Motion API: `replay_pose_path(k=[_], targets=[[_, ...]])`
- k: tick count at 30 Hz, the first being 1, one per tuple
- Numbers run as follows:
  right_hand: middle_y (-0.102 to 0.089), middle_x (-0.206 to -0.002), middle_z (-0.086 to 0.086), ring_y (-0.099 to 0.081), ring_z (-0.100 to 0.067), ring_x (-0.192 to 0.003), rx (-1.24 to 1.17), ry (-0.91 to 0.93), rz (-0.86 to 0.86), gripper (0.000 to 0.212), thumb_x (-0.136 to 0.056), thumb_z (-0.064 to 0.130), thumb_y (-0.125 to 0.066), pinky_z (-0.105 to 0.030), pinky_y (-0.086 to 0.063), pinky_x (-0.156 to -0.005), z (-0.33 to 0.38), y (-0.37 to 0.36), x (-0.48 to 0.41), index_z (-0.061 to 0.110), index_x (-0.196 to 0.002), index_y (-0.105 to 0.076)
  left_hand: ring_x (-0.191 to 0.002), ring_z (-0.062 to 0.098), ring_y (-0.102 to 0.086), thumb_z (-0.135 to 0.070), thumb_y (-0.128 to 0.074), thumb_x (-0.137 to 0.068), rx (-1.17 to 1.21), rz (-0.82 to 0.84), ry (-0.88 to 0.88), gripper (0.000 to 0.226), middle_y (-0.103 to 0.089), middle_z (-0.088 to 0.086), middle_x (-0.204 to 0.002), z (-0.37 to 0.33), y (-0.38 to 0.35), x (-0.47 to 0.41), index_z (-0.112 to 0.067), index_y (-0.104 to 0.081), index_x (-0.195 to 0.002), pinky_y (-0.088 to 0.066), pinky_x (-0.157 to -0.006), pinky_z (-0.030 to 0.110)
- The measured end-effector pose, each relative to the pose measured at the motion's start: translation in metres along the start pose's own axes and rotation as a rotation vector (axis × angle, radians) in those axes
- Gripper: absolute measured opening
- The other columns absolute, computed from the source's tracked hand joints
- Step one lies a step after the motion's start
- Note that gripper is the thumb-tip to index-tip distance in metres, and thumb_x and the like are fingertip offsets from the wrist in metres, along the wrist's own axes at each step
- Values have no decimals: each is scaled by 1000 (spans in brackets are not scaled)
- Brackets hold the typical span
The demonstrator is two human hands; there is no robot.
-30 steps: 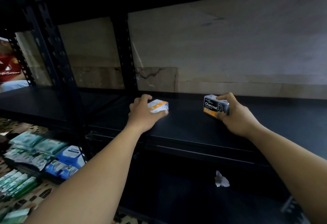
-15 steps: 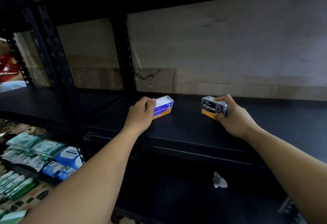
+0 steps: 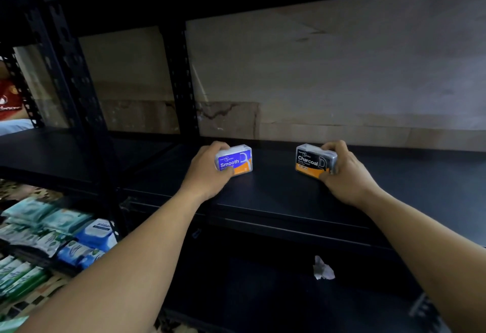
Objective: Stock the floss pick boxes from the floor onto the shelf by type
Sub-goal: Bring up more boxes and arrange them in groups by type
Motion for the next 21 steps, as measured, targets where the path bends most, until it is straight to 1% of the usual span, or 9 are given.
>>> replay_pose_path(k=[2,4,8,13,18,21], targets=[[-52,-117,-7,-50,-24,-99,25,-5,-7,53,-82,6,-60,-31,-36,-81,0,1,0,33,-123,-42,-103,17,-60,-17,-71,-82,-35,34,10,44,-57,0,-116,2,0,-5,-28,-57,-122,-50,-81,28],[-51,-115,-7,-49,-24,-98,38,-15,-12,54,-84,5,-58,-30,-36,-81,0,1,-1,32,-128,-42,-107,19,-58,-18,-70,-85,-96,58,7,46,-56,2,-119,7,0,-12,-28,-54,-127,-51,-86,33],[-52,-113,-10,-52,-27,-97,57,-42,-13,56,-86,6,-56,-32,-38,-80,-3,0,-3,34,-132,-41,-109,25,-57,-17,-68,-86,-159,38,-13,48,-59,8,-119,24,1,-27,-29,-53,-130,-46,-90,31],[-52,-113,-10,-53,-28,-98,68,-53,-11,56,-88,6,-56,-33,-39,-80,-7,-2,-8,34,-134,-38,-107,32,-57,-12,-67,-88,-199,62,-2,55,-57,14,-117,39,1,-42,-29,-49,-137,-46,-91,35],[-53,-114,-12,-50,-27,-95,85,-84,-28,57,-89,5,-55,-34,-38,-79,-10,-4,-11,33,-135,-36,-104,33,-57,-10,-63,-90,-248,52,3,58,-54,16,-113,47,-2,-50,-30,-45,-141,-45,-88,35],[-54,-118,-15,-47,-27,-93,94,-111,-50,60,-89,4,-53,-34,-36,-77,-12,-5,-13,29,-139,-31,-106,33,-57,-10,-61,-92,-263,38,21,59,-53,15,-115,46,-3,-49,-32,-42,-144,-44,-86,34]])
Point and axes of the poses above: each hand's wrist, its own x-axis away from the middle knuckle, its own y-axis out of the back of the hand, z = x × y, the point moved 1 cm from there along -x, towards the middle knuckle
